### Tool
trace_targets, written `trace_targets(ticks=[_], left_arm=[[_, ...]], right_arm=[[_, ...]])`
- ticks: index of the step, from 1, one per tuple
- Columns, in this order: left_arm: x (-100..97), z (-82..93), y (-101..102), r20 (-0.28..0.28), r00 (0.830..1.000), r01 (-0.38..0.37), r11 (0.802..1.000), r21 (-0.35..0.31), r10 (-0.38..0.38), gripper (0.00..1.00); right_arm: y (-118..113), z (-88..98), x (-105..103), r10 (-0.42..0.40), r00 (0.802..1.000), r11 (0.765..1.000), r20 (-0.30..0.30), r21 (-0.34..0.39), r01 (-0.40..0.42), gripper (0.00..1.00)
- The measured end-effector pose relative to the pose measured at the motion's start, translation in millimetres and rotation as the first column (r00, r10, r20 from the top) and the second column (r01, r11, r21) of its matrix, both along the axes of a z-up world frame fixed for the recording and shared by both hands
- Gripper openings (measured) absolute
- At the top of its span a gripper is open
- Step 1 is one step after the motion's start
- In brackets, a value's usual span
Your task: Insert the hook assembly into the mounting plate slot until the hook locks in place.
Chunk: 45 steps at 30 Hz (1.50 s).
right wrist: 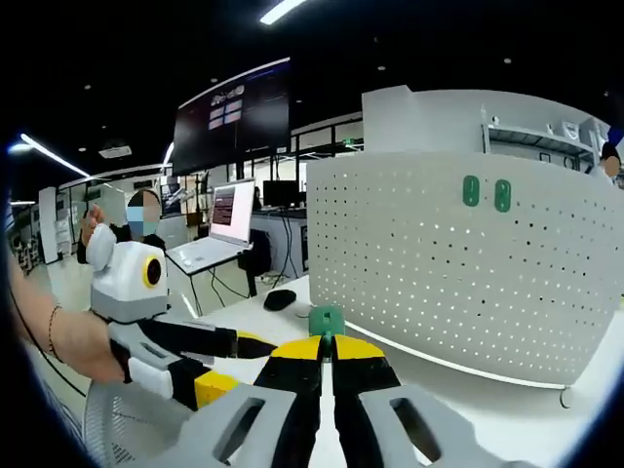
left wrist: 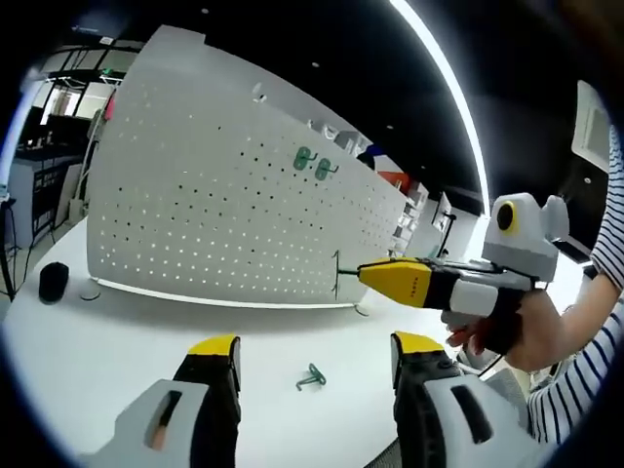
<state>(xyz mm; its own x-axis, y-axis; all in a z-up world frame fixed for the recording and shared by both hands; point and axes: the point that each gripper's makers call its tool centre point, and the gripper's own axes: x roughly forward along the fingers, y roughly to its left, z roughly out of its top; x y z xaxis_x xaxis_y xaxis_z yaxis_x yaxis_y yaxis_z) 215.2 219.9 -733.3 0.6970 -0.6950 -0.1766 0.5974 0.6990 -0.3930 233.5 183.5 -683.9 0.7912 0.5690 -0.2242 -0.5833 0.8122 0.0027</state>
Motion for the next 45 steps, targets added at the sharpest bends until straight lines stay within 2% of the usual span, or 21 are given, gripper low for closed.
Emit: trace_targets(ticks=[3, 10, 23, 29, 38, 45], left_arm=[[-4.5, -7.7, 2, 0.005, 1.000, -0.011, 1.000, 0.026, 0.011, 0.77], [-9.4, -22.5, 12, -0.015, 0.999, -0.048, 0.998, 0.040, 0.048, 0.85], [-7.7, -24.1, 14, -0.004, 0.998, -0.060, 0.996, 0.067, 0.060, 0.92], [-8.1, -26.4, 12, -0.002, 0.999, -0.048, 0.995, 0.084, 0.048, 0.95], [-8.5, -29.7, 10, -0.009, 0.999, -0.042, 0.995, 0.096, 0.043, 0.98], [-7.6, -32.6, 12, -0.021, 0.999, -0.043, 0.994, 0.101, 0.045, 1.00]], right_arm=[[-2, 4.3, 2, -0.020, 0.999, 1.000, 0.031, -0.001, 0.020, 0.00], [-16, 14.6, 12, -0.090, 0.992, 0.996, 0.087, 0.007, 0.090, 0.00], [-49, 30.1, 52, -0.227, 0.965, 0.974, 0.133, 0.051, 0.222, 0.00], [-68, 37.7, 72, -0.284, 0.946, 0.959, 0.157, 0.058, 0.279, 0.00], [-105, 56.8, 105, -0.391, 0.900, 0.920, 0.193, 0.107, 0.377, 0.00], [-121, 65.5, 125, -0.428, 0.876, 0.904, 0.223, 0.112, 0.413, 0.00]])
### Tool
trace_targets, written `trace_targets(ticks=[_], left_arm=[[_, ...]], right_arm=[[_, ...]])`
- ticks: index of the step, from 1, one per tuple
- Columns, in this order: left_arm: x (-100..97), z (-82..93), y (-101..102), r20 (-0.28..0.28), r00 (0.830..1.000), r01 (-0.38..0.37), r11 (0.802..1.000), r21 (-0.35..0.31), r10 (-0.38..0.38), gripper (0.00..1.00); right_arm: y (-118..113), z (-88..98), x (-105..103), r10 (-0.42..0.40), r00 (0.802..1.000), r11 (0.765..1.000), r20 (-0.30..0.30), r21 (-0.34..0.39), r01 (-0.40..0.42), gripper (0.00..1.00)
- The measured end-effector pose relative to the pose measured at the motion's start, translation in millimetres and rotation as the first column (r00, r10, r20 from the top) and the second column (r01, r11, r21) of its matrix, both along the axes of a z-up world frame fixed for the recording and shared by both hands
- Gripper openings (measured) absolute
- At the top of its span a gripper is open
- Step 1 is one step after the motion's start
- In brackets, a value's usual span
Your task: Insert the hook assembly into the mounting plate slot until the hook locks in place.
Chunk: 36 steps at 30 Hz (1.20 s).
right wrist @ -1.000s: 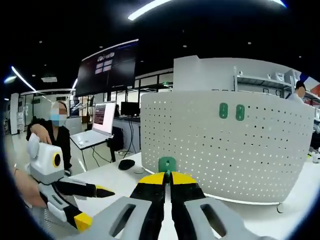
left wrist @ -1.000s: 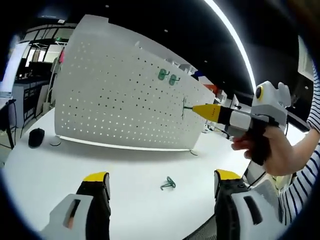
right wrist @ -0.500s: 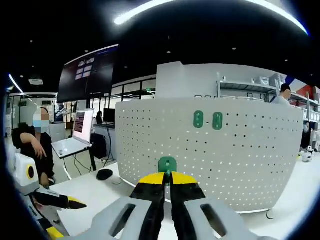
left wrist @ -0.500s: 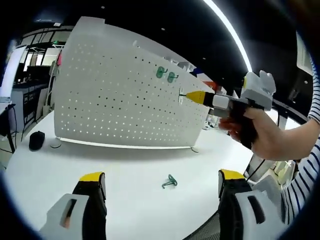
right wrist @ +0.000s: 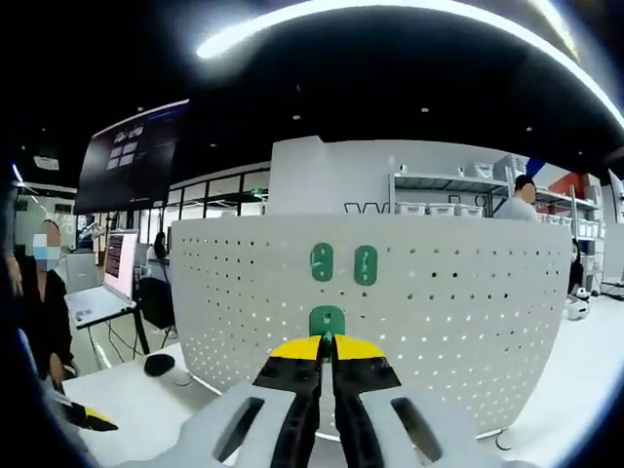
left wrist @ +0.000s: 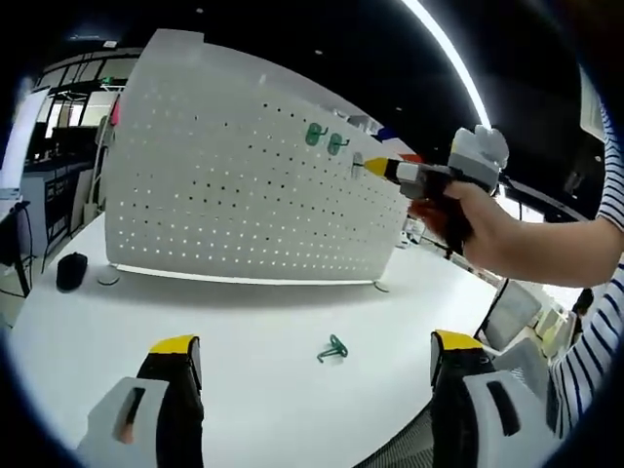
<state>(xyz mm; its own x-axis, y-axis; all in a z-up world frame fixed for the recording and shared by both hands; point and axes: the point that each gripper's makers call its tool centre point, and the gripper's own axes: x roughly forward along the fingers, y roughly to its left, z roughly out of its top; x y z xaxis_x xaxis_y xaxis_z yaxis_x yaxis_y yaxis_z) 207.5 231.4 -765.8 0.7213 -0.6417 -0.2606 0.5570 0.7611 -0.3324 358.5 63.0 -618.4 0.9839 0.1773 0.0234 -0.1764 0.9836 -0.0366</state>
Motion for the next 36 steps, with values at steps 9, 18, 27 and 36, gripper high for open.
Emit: trace_targets(ticks=[9, 18, 27, 36], left_arm=[[1.3, -1.9, 1, -0.004, 1.000, -0.006, 1.000, 0.005, 0.006, 0.99], [1.7, -2.5, 2, -0.008, 1.000, -0.015, 1.000, 0.007, 0.015, 0.98], [1.7, -3.4, 2, -0.012, 1.000, -0.015, 1.000, 0.010, 0.016, 0.98], [1.6, -4.8, 2, -0.017, 1.000, -0.014, 1.000, 0.013, 0.014, 0.97]], right_arm=[[-14, 10.0, 21, -0.043, 0.999, 0.999, 0.031, 0.012, 0.042, 0.00], [-39, 24.8, 41, -0.106, 0.992, 0.993, 0.064, 0.051, 0.102, 0.00], [-54, 39.7, 50, -0.139, 0.985, 0.990, 0.099, 0.052, 0.134, 0.00], [-63, 49.1, 60, -0.165, 0.978, 0.986, 0.128, 0.052, 0.159, 0.00]])
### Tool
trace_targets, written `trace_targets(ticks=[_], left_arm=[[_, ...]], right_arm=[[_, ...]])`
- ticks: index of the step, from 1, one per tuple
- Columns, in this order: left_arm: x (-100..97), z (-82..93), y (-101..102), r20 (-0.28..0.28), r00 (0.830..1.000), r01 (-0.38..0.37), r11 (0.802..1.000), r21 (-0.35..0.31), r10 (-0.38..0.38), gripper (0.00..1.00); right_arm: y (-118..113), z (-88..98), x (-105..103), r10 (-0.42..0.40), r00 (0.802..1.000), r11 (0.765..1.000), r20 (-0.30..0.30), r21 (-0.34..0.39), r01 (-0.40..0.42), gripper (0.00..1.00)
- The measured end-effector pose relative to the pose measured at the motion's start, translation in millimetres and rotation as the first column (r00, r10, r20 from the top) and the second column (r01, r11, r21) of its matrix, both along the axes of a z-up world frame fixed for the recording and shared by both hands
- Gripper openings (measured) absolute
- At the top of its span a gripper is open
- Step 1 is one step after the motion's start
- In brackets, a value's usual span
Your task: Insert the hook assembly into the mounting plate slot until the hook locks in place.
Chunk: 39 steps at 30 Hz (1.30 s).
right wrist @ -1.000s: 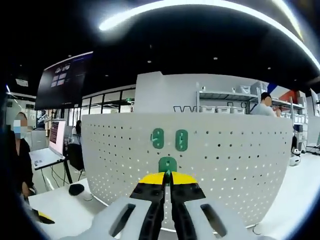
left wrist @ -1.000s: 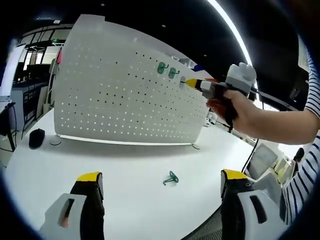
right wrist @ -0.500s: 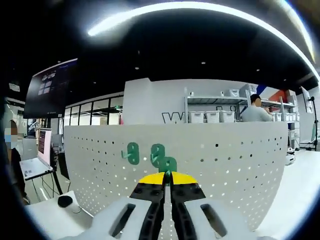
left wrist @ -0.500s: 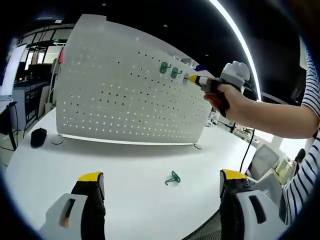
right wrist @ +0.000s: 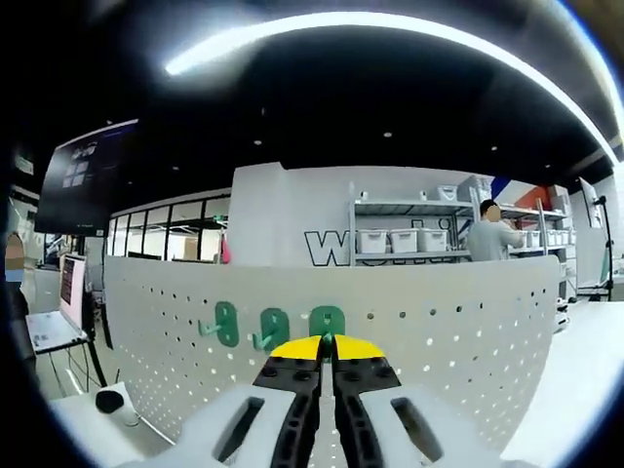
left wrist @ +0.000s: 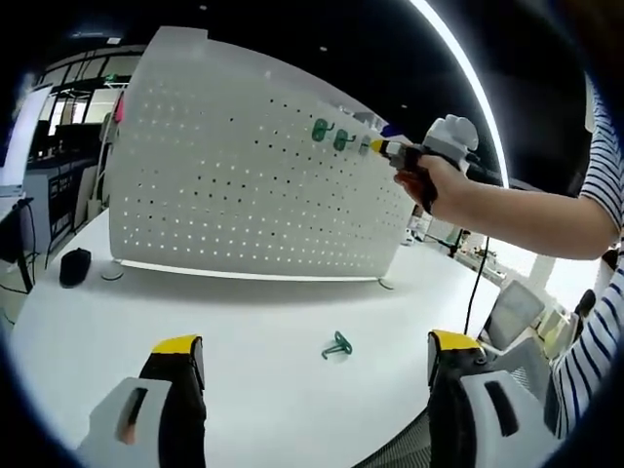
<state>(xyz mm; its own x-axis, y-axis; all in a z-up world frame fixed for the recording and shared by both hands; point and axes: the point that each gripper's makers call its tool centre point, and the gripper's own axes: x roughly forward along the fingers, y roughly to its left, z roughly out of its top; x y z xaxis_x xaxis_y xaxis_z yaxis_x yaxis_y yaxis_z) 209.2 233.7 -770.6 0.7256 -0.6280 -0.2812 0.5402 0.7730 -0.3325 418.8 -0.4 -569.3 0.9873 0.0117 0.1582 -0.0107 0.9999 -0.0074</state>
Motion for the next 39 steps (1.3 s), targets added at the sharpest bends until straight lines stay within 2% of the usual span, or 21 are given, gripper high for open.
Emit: trace_targets(ticks=[25, 27, 35, 37, 39], left_arm=[[1.6, -4.9, 2, -0.018, 1.000, -0.008, 1.000, 0.010, 0.008, 0.95], [1.6, -5.0, 2, -0.018, 1.000, -0.008, 1.000, 0.011, 0.008, 0.95], [1.8, -4.4, 3, -0.016, 1.000, -0.015, 1.000, 0.013, 0.015, 0.95], [1.5, -4.1, 3, -0.016, 1.000, -0.016, 1.000, 0.016, 0.016, 0.95], [1.6, -4.1, 4, -0.012, 1.000, -0.016, 1.000, 0.018, 0.016, 0.95]], right_arm=[[-5, -8.3, 16, -0.033, 0.999, 0.999, -0.002, 0.010, 0.033, 0.00], [-4, -8.1, 17, -0.047, 0.999, 0.999, -0.010, -0.019, 0.047, 0.00], [-4, -9.6, 17, -0.059, 0.998, 0.998, -0.019, -0.027, 0.058, 0.00], [-3, -9.4, 16, -0.068, 0.997, 0.994, -0.022, -0.092, 0.066, 0.01], [-2, -11.1, 17, -0.070, 0.997, 0.994, -0.032, -0.088, 0.067, 0.01]])
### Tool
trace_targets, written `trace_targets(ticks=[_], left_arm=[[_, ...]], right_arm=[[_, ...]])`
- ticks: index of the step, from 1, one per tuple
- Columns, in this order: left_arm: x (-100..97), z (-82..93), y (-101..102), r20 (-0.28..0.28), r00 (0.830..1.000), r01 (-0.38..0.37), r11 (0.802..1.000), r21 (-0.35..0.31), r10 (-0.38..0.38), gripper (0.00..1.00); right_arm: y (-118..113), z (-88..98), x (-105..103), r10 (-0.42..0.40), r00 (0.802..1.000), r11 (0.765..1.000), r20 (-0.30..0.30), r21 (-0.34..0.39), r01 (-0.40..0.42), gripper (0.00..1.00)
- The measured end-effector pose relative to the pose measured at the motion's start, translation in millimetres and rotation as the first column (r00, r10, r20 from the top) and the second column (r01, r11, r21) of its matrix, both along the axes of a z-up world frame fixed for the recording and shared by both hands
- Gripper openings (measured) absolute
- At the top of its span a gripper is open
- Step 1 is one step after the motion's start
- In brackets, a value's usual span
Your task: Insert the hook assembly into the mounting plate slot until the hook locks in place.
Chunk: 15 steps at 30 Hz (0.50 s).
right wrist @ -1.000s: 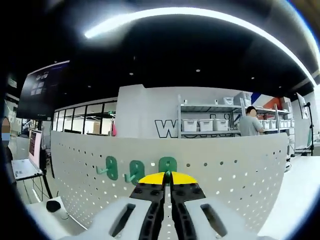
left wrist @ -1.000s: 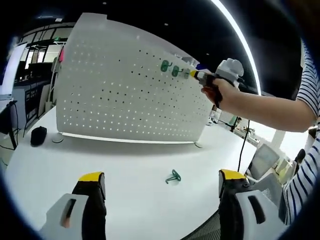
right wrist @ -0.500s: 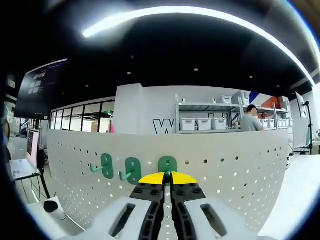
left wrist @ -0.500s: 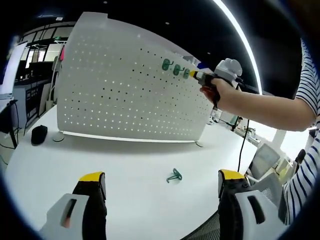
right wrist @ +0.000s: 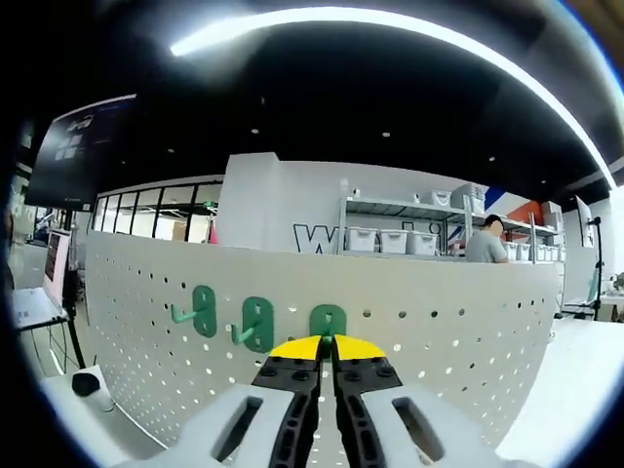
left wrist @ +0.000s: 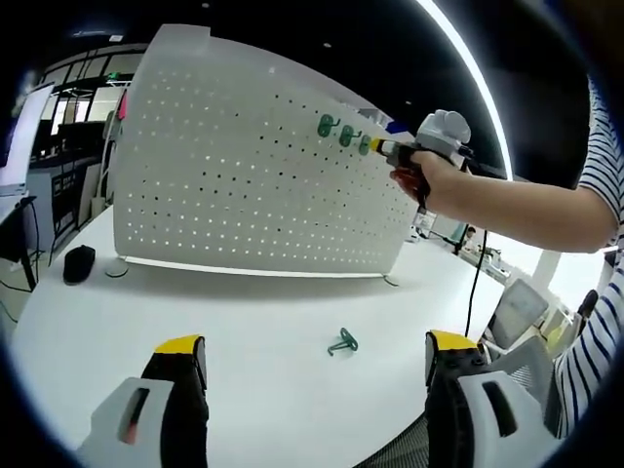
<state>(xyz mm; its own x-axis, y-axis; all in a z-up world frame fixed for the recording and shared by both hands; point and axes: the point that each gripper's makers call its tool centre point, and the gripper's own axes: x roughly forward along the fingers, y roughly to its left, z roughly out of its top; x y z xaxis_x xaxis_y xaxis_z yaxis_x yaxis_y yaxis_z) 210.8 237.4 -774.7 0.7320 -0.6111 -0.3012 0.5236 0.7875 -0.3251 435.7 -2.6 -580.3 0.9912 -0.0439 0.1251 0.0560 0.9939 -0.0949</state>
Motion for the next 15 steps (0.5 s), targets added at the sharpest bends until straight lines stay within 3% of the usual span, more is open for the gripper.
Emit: trace_targets(ticks=[3, 6, 10, 13, 15], left_arm=[[-0.6, 0.6, 0, 0.002, 1.000, 0.001, 1.000, 0.002, -0.001, 0.95], [-1.2, 0.7, -1, 0.003, 1.000, 0.004, 1.000, 0.006, -0.004, 0.95], [-1.7, 0.9, -2, 0.008, 1.000, 0.012, 1.000, 0.012, -0.012, 0.94], [-3.1, 0.2, -3, 0.008, 1.000, 0.022, 1.000, 0.021, -0.022, 0.95], [-3.2, 0.2, -4, 0.010, 1.000, 0.025, 0.999, 0.025, -0.025, 0.95]], right_arm=[[0, 1.1, 0, 0.006, 1.000, 1.000, -0.008, 0.003, -0.006, 0.02], [1, 8.0, -2, 0.008, 1.000, 1.000, 0.011, -0.004, -0.008, 0.11], [0, 16.9, -8, 0.015, 1.000, 1.000, 0.023, -0.003, -0.015, 0.12], [-2, 21.2, -12, 0.013, 1.000, 1.000, 0.026, 0.011, -0.013, 0.23], [-2, 21.5, -17, 0.025, 1.000, 1.000, 0.020, 0.001, -0.025, 0.22]])
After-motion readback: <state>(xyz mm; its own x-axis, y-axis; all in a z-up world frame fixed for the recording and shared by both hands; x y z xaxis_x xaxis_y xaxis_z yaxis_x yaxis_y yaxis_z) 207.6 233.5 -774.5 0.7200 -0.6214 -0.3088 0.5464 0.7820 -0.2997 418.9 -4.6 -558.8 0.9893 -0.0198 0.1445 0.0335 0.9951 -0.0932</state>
